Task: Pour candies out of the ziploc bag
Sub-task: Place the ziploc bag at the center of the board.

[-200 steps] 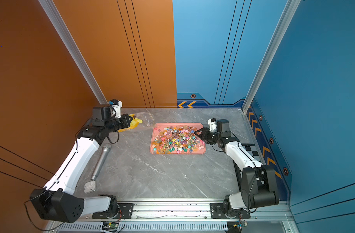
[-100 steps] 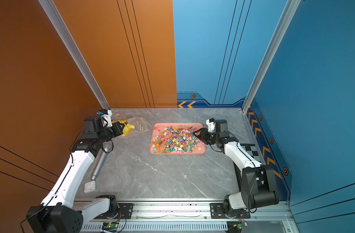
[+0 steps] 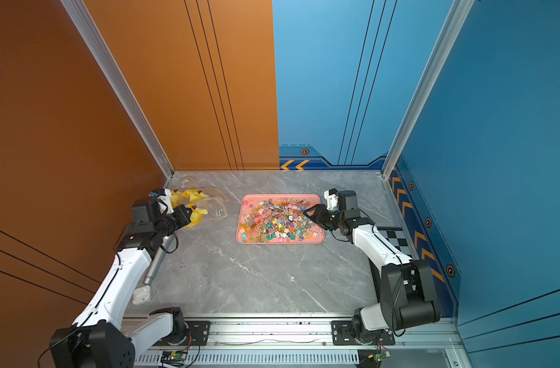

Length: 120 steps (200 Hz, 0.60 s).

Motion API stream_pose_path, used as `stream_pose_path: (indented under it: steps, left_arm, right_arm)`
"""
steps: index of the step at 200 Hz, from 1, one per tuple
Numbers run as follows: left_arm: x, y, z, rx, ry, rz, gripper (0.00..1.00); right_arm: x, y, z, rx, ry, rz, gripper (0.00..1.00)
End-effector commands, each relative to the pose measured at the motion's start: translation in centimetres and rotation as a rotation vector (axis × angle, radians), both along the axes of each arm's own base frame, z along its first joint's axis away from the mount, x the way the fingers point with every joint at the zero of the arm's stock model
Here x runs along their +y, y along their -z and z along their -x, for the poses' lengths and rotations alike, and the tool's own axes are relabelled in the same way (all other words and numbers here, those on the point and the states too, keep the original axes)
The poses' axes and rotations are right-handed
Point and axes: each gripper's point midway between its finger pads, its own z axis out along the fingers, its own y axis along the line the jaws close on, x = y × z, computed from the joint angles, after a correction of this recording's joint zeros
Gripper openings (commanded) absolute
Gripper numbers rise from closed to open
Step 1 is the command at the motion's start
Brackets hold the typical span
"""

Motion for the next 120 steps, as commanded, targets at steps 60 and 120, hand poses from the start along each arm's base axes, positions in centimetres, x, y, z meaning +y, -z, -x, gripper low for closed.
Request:
stream_pose_path:
  steps: [60, 120]
  left_arm:
    - [2.7, 4.0, -3.6, -0.007, -0.072, 0.059, 0.00]
    - [4.6, 6.2, -5.7, 0.020, -0.132, 0.027, 0.00]
  right_arm:
    - [0.0, 2.1, 0.4, 0.023, -0.008, 0.030, 0.49]
    - [0.2, 2.3, 0.4, 0.026, -0.012, 0.025, 0.49]
